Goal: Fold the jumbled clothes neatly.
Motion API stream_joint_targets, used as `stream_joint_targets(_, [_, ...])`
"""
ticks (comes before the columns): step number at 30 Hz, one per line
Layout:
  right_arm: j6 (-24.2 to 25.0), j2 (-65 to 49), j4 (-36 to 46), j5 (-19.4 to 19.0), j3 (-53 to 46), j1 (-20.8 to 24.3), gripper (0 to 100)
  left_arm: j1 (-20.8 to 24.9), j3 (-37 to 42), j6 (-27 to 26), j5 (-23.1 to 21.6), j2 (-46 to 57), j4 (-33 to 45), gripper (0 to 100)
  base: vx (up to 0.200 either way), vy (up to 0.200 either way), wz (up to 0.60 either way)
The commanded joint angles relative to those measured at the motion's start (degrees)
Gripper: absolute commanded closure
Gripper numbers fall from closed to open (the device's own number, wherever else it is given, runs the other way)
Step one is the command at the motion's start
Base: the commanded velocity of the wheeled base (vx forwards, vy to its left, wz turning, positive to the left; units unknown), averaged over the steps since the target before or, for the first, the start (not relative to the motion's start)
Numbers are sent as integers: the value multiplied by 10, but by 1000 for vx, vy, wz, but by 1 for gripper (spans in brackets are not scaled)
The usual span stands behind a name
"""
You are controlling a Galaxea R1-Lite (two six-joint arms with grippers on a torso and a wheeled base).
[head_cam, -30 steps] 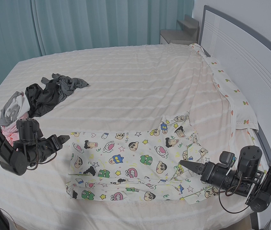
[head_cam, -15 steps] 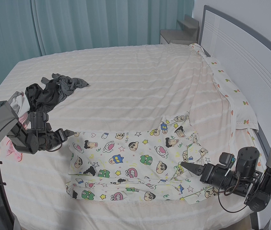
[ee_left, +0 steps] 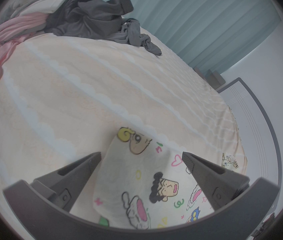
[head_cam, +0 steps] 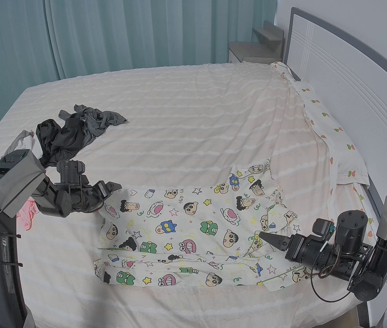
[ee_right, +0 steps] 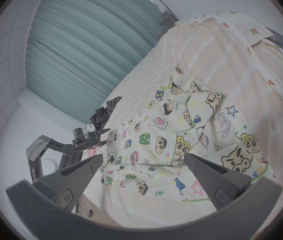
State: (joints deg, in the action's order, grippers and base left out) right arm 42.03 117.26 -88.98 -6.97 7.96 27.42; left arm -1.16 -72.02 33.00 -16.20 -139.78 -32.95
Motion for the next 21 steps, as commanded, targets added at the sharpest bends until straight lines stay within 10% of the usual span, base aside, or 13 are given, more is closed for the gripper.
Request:
stream_joint_targets(1, [-14, 2, -8, -4, 8, -27, 0, 21, -39, 1, 5, -40, -1, 0, 0, 0, 0])
stream_joint_targets(4, [-31, 10, -7, -7, 43, -58, 0, 29, -42, 19, 6, -41, -6, 0, 0, 0, 0])
stream_joint_targets(5, [-43, 18, -5, -8, 61, -69, 0, 31, -42, 28, 6, -40, -7, 100, 0, 0, 0])
stream_joint_targets(10, [-183, 81, 119, -8, 218, -136, 0, 31, -27, 38, 7, -28, -7, 100, 0, 0, 0])
stream_joint_targets(21, [-281, 182, 396, -16, 563, -167, 0, 28, 32, 43, 79, 29, -61, 100, 0, 0, 0])
